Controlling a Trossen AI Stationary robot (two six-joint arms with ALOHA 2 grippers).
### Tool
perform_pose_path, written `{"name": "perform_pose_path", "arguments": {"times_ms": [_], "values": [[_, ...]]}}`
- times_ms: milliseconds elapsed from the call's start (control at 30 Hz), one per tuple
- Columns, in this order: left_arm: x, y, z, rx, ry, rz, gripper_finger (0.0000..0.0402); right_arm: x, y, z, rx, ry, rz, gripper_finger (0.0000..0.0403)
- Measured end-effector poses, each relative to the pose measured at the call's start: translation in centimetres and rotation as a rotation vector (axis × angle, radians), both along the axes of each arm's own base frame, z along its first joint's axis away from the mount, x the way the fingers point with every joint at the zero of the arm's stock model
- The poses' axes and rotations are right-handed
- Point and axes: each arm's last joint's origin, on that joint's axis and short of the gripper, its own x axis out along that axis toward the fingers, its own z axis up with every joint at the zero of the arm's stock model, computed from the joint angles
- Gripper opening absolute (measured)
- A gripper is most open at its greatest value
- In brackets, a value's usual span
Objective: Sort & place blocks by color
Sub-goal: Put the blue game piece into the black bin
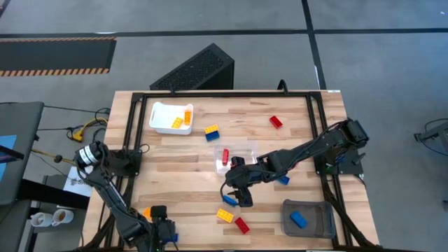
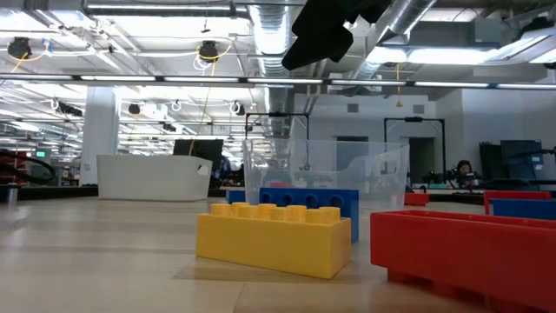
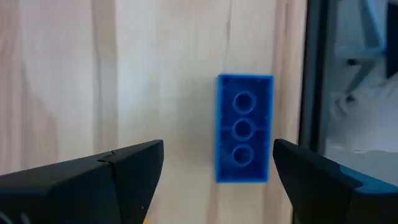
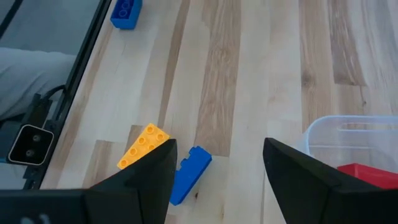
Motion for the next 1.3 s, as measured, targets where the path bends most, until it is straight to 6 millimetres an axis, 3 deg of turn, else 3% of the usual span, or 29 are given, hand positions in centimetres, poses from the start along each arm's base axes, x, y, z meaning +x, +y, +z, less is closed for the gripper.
{"name": "perform_pose_path", "arguments": {"times_ms": [533, 1067, 1167, 1300], "values": [[-0.8, 0.7, -2.7, -0.052, 0.020, 0.030, 0.0275, 0.2, -0.2, 0.1, -0.001, -0.018, 0.001, 0.0260], [-0.5, 2.1, -3.5, 0.031, -0.012, -0.012, 0.0092, 0.5, -1.2, 0.1, -0.008, -0.023, -0.021, 0.0260], [-0.5, 2.3, -3.5, 0.039, 0.005, -0.013, 0.0096, 0.5, -1.2, 0.1, -0.010, -0.024, -0.019, 0.0260], [-0.5, 2.3, -3.4, 0.048, 0.002, -0.031, 0.0136, 0.5, -1.2, 0.1, -0.009, -0.024, -0.019, 0.0260]]}}
